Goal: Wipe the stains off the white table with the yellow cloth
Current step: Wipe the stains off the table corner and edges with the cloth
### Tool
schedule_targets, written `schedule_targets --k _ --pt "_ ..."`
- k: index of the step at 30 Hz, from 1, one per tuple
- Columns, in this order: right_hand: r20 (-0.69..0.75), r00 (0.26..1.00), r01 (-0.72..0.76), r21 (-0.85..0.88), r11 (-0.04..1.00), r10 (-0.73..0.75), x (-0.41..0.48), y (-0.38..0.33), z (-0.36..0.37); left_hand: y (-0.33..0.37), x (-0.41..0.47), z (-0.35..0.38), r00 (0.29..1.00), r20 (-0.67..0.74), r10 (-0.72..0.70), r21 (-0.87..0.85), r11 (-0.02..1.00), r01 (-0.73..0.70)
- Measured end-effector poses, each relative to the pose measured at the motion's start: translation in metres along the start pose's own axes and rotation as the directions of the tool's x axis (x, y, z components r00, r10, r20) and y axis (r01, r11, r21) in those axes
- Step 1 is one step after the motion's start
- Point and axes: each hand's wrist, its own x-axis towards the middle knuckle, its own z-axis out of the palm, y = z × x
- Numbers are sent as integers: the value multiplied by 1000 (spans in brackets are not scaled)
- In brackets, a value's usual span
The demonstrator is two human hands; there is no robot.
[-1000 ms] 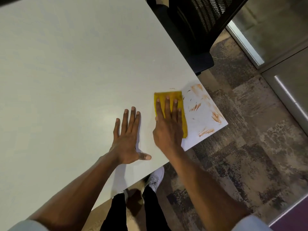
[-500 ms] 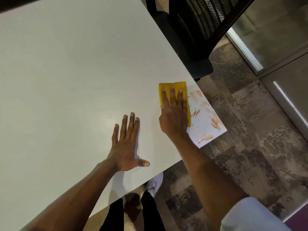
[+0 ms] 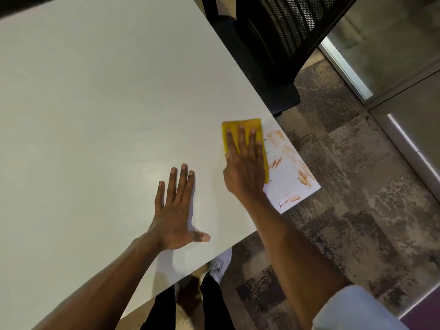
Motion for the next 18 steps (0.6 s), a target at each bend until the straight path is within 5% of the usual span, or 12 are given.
schedule_targets --k 4,8,13,18 --pt "-25 987 -154 93 984 156 -23 -3 4 0 -3 -3 1000 2 7 -16 1000 -6" --pt "-12 997 75 74 994 -75 -92 -22 21 2 -5 -5 1000 -20 16 -44 999 -17" --pt "43 957 286 7 958 -286 -29 -6 13 0 -4 -2 999 -40 13 -30 999 -14" --pt "-17 998 66 9 998 -66 23 16 -6 -2 -2 4 997 -78 9 -29 1000 -12"
